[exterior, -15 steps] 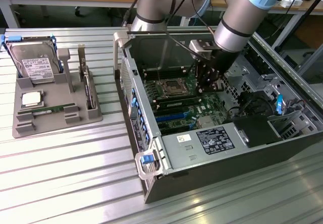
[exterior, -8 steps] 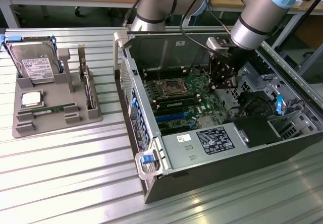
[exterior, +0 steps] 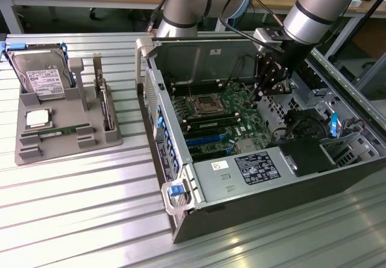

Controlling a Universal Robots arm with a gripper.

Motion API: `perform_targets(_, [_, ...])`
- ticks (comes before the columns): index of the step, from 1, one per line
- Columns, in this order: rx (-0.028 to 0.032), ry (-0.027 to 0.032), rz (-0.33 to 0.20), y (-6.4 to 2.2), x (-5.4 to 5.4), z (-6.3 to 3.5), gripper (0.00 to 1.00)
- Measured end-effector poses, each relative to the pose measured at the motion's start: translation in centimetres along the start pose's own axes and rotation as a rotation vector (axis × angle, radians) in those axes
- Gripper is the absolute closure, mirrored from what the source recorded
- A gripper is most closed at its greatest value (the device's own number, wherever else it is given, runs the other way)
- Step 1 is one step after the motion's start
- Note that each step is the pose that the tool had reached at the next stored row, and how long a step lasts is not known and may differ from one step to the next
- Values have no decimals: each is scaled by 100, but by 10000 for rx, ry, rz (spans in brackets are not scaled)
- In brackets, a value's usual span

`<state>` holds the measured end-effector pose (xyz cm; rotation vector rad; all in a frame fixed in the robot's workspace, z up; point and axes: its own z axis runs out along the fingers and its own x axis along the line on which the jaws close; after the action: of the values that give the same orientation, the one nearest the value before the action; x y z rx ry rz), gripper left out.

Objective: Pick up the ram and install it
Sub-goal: 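Press down the ram until it locks into place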

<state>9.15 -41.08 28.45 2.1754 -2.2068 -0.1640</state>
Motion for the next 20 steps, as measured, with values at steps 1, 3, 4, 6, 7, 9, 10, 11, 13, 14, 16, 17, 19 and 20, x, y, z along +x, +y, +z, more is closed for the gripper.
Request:
perform_targets(1, [0,0,0,0,0,0,90])
perform_targets(3, [0,0,0,0,0,0,90])
perform_targets(4, [0,1,1,0,0,0,90])
perform_targets(6, [6,-12,128,0,0,0,90])
perform_targets(7, [12,-24,253,0,0,-1,90])
perform_targets(9, [25,-53,528,0,0,0,90])
perform_targets(10, [41,-74,873,0,0,1,90])
perform_targets(11, [55,-85,1146,0,0,1,90])
perform_targets(13, [78,-103,1599,0,0,1,90])
perform_targets(14, [89,-111,1824,0,0,2,90])
perform_targets(16, [111,-123,2270,0,0,2,90])
perform_targets(17, [130,-135,2639,0,0,2,90])
perform_targets(19, [152,-159,3102,0,0,3,90])
perform_targets(20, [157,-168,3227,0,0,3,90])
